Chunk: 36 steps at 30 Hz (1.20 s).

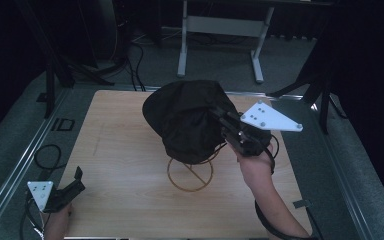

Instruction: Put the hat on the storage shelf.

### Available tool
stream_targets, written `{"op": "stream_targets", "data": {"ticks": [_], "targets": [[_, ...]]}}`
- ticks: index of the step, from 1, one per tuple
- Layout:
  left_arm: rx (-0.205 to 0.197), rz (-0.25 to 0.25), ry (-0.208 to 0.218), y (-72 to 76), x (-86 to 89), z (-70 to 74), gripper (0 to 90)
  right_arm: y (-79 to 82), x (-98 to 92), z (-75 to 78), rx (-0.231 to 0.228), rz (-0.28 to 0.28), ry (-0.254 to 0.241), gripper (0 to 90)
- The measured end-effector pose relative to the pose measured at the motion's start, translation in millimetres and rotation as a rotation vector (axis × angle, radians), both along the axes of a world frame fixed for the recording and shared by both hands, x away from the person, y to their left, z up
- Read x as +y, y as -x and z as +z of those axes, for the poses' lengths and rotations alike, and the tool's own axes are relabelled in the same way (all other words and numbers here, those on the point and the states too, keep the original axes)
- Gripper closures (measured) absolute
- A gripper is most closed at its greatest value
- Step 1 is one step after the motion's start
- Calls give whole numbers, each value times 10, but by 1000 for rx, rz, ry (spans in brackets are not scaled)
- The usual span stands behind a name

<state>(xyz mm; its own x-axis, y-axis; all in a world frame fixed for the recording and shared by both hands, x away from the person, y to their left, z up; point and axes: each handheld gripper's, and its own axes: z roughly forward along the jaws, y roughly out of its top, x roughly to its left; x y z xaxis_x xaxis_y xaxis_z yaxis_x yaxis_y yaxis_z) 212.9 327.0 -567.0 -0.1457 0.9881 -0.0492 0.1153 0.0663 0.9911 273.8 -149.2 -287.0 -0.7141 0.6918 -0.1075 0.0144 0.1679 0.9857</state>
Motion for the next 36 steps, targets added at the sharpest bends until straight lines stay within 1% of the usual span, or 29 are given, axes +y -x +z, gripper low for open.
{"op": "stream_targets", "data": {"ticks": [3, 4, 9, 12, 14, 15, 22, 24, 29, 32, 36], "targets": [[0, 0, 0, 1, 2, 0, 5, -9, 18, -40, 13, 7, -2, 882], [2, -1, 0, 1, 2, 0, 5, -24, 42, -114, 31, 8, 5, 882], [-1, -2, -1, 1, 2, 0, 5, -83, 68, -264, 56, -4, 34, 882], [0, -2, -1, 1, 1, 0, 5, -129, 59, -343, 73, -18, 43, 882], [-1, -2, 0, 2, 2, -1, 5, -140, 52, -360, 76, -20, 45, 882], [-1, -2, 0, 2, 2, -1, 5, -159, 36, -408, 90, -23, 46, 882], [1, -4, 2, 3, 2, 0, 5, -198, -4, -581, 143, -12, 55, 881], [0, -4, 1, 4, 2, 0, 5, -203, 2, -627, 150, -18, 59, 881], [-1, -5, 4, 6, 4, 0, 5, -212, 4, -744, 178, -10, 66, 879], [3, -7, 4, 7, 3, 1, 5, -202, -7, -801, 182, -11, 63, 878], [2, -7, 3, 8, 2, 1, 5, -190, -19, -813, 178, -11, 63, 858]]}}
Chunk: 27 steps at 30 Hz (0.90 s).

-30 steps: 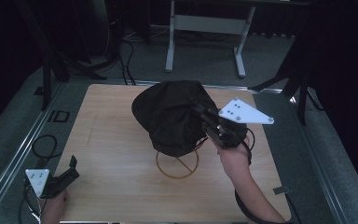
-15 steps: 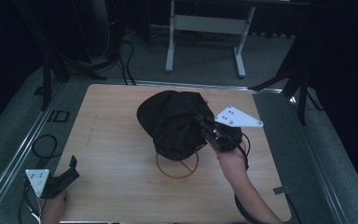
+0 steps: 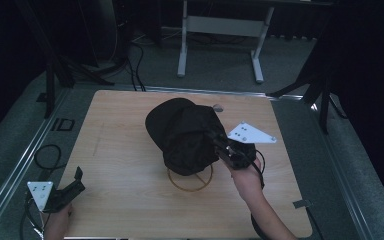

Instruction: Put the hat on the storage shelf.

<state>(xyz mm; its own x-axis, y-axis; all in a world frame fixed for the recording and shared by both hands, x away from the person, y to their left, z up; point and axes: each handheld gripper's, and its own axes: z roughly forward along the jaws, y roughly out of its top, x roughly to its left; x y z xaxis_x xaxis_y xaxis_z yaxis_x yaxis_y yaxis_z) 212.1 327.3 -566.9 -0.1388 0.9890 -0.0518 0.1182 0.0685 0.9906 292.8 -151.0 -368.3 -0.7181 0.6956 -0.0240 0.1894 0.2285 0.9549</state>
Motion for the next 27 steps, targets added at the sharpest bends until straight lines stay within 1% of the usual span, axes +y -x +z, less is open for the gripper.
{"op": "stream_targets", "data": {"ticks": [1, 3, 4, 5, 7, 8, 11, 16, 19, 24, 27], "targets": [[-1, 0, 0, 0, 0, 0, 5, -4, -5, 2, 3, 5, -1, 834], [0, -1, 0, 0, 1, 0, 5, -3, -8, 5, 1, 7, -14, 739], [0, 0, 1, 0, 1, 0, 5, -5, 0, 4, -1, -1, -1, 720], [-1, -1, 1, -1, 0, 0, 5, -13, 7, -5, -5, -4, 10, 720], [-1, -1, 2, 0, 1, 0, 5, -43, 6, -36, 10, -11, 11, 720], [0, -2, 3, 1, 2, 0, 5, -56, 1, -51, 24, -12, 6, 719], [1, -2, 3, 1, 3, 0, 5, -76, -15, -74, 36, -10, -10, 710], [1, -3, 3, 1, 4, 0, 5, -87, -10, -57, 41, -6, -9, 685], [0, -2, 3, 2, 2, 0, 5, -99, -21, -40, 46, -4, -17, 654], [2, -3, 4, 0, 4, 0, 5, -107, -57, 3, 43, -1, -34, 629], [2, -2, 3, 0, 4, 1, 5, -106, -76, 28, 37, -5, -34, 617]]}}
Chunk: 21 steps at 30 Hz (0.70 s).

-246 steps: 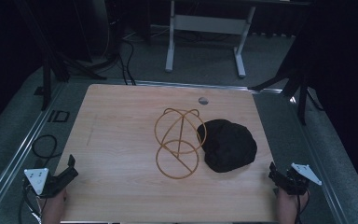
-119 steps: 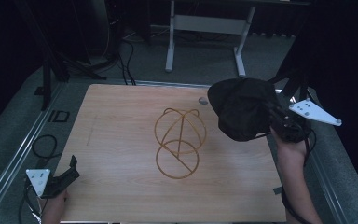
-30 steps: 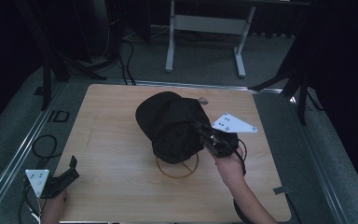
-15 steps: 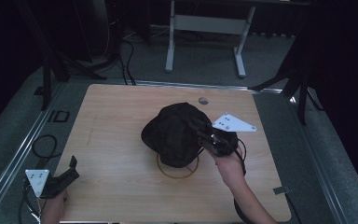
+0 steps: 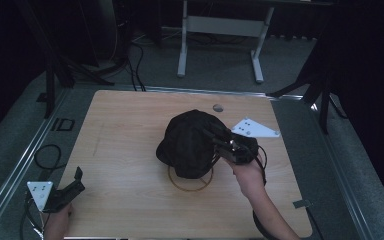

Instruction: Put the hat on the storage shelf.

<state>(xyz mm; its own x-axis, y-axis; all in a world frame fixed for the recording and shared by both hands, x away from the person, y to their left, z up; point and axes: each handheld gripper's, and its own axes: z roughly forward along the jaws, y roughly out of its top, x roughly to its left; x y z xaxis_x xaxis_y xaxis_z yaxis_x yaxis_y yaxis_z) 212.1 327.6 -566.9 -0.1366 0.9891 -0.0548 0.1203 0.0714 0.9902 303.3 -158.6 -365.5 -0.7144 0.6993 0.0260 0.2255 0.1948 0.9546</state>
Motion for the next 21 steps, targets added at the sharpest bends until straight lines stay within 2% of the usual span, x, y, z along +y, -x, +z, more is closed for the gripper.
{"op": "stream_targets", "data": {"ticks": [11, 13, 21], "targets": [[0, 2, 0, -2, -1, 0, 5, -3, -105, 74, -12, -19, -11, 569], [0, 2, 0, -2, -2, 0, 5, -12, -148, 91, -9, -20, -10, 510], [0, 1, 1, -1, 0, 0, 5, -34, -287, 87, -12, -38, 16, 376]]}}
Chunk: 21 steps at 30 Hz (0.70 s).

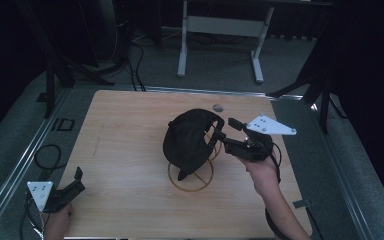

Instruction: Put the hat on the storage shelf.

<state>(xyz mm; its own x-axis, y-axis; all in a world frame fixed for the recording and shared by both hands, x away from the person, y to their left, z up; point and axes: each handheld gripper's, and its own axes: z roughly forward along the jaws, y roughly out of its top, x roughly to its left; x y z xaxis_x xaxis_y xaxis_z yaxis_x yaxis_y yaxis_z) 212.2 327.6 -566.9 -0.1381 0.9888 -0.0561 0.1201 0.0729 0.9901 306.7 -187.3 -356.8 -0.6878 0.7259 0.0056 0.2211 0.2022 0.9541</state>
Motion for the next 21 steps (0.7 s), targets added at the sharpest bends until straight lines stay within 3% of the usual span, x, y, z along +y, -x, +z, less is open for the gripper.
{"op": "stream_targets", "data": {"ticks": [7, 8, 12, 15, 16, 21], "targets": [[4, -1, 1, -2, 0, 1, 5, -40, -229, -74, 12, -47, 1, 255], [4, -2, 1, -2, 0, 1, 5, -50, -305, -113, 17, -53, -1, 194], [2, 0, 0, -1, -2, 0, 5, -66, -412, -189, 29, -70, 6, 168], [2, 1, 0, -2, -3, 0, 5, -89, -534, -304, 46, -93, 1, 137], [3, 1, 0, -2, -3, 0, 5, -99, -600, -403, 55, -123, 20, 133], [3, 2, -1, -3, -5, 1, 5, -131, -738, -615, 70, -151, 36, 130]]}}
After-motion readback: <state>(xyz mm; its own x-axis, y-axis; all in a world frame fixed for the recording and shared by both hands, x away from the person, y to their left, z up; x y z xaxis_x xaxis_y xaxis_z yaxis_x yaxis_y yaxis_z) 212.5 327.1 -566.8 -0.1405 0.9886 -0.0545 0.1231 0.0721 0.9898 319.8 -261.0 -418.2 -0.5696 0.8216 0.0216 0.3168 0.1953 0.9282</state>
